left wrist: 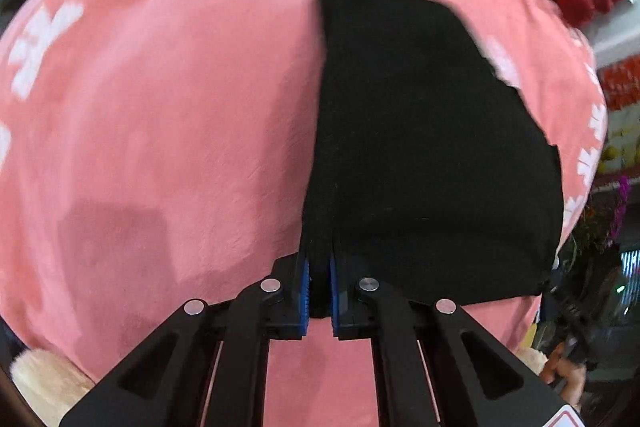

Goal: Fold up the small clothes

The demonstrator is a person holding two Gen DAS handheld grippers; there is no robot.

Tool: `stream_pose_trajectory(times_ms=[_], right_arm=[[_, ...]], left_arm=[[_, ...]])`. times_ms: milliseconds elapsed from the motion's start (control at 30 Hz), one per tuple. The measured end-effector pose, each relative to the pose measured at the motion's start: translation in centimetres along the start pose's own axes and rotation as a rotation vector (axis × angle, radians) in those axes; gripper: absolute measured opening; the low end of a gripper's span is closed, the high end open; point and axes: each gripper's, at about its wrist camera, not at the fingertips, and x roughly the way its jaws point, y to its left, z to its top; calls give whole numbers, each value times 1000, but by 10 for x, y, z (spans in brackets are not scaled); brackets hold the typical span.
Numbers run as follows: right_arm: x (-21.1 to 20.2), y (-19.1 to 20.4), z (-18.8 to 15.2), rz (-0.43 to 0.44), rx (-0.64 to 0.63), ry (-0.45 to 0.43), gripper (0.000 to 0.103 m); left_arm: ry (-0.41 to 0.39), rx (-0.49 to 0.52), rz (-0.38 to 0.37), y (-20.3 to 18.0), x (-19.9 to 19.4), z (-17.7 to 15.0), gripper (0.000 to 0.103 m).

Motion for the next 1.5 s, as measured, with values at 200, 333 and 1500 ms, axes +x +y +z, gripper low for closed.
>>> stream_pose_trajectory(times_ms=[200,333,1500], right_arm=[[-28,-3,3,85,57,-81,57],[-4,13,5,129,29,-39,68],[43,177,120,48,-298,-56,12]], left_arm=[[-30,-22,0,1,-12,-4,61],[-5,-33,-30,5,-3,-10,65],[-68,290,288,-130,53,112,49]])
